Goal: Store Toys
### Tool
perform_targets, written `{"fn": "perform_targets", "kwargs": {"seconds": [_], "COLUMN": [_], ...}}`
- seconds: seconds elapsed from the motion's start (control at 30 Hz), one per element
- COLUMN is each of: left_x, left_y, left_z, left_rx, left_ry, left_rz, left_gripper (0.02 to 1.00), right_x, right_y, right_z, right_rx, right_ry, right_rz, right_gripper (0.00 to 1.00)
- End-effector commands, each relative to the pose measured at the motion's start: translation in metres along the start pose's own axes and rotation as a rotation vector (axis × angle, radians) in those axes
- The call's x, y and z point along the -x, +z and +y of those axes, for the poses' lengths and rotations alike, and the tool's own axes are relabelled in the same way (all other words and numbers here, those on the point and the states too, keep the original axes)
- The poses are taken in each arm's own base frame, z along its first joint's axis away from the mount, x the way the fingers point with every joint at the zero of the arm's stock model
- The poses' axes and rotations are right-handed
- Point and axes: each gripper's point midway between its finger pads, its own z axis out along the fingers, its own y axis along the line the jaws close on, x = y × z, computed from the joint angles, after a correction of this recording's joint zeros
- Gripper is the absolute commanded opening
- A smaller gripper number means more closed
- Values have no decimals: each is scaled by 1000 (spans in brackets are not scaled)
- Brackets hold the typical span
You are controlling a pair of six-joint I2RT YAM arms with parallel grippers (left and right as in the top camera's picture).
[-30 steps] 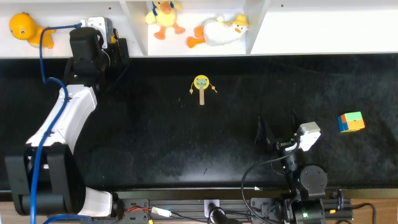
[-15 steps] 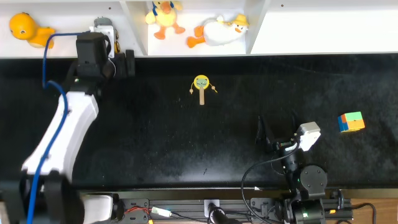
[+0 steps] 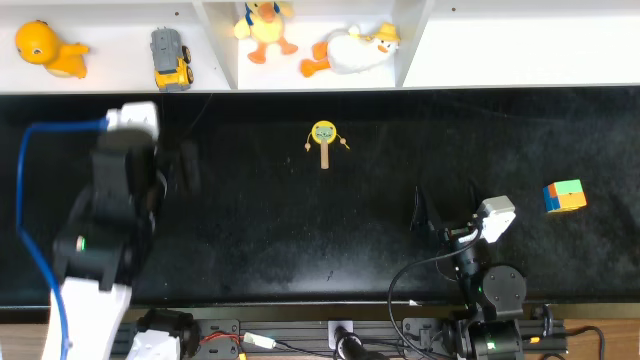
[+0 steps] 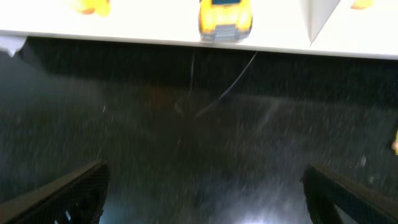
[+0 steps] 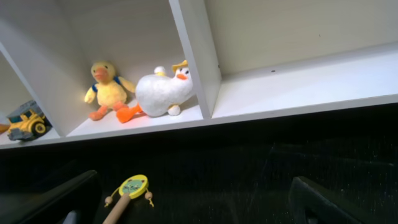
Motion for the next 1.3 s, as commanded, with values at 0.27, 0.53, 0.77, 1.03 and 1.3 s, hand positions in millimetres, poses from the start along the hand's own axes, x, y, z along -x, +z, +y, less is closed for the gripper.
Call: {"fn": "perform_targets", "kwargs": {"seconds": [0.27, 0.53, 0.77, 1.03, 1.3], "left_x": [-26, -32, -26, -54, -71], "left_y": [-13, -2, -5, 15, 27], "left_z": [2, 0, -1, 8, 18], "left_rx": [-31, -21, -64, -185, -173], "left_ry": [-87, -73, -122, -182, -214], "left_rz": [4, 51, -69, -361, -516], "left_gripper": [998, 998, 998, 998, 998], "right_x": [-4, -4, -4, -4, -4], "right_y": [0, 0, 0, 0, 0], "right_z": [-2, -2, -2, -2, -2], "right_rx": [-6, -6, -6, -6, -6], "right_ry": [5, 5, 5, 5, 5], "right_rz": [1, 1, 1, 1, 1], "right_gripper": [993, 998, 996, 996, 996]}}
